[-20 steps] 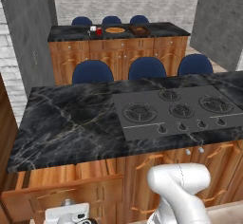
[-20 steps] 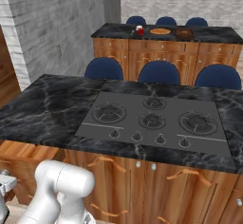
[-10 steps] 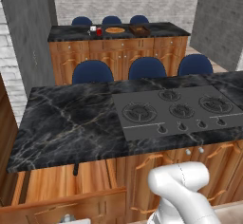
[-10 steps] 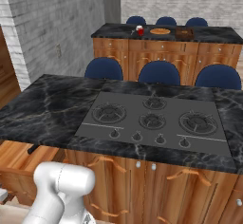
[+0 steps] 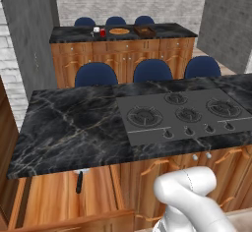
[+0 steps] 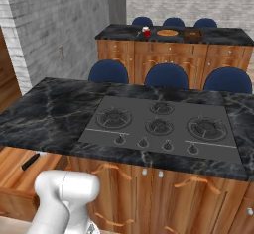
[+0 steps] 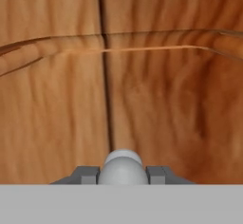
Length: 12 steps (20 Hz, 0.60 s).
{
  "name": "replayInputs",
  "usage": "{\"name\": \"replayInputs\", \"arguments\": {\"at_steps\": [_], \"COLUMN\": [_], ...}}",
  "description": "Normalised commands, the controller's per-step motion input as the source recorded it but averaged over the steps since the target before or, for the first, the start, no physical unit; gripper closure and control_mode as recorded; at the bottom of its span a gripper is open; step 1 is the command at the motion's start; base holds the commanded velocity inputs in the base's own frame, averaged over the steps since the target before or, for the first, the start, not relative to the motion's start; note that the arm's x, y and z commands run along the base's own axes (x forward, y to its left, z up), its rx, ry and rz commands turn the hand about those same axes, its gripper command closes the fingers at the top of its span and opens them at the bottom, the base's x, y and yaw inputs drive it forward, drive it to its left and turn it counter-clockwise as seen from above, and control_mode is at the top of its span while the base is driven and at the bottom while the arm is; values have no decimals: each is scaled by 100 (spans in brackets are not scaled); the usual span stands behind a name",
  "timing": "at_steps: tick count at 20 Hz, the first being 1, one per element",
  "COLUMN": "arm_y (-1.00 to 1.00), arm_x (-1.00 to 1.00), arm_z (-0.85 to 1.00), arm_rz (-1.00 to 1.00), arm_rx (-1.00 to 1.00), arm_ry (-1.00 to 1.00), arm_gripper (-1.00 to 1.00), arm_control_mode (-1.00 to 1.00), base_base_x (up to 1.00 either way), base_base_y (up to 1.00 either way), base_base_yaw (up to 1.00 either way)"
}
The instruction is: Take the pizza cutter from the drawer on the left and place it on the dining counter for cutting.
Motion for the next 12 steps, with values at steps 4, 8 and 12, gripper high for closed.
{"name": "replayInputs", "arguments": {"at_steps": [4,8,12], "arm_y": [3,7,8], "arm_x": [-65,-60,-52], "arm_z": [-22,-34,-32], "arm_rz": [0,0,0], "arm_rx": [0,0,0], "arm_ry": [2,1,3], "arm_gripper": [100,100,100], "arm_control_mode": [-100,-100,-100], "base_base_x": [0,0,0], "base_base_y": [0,0,0], "base_base_yaw": [0,0,0]}}
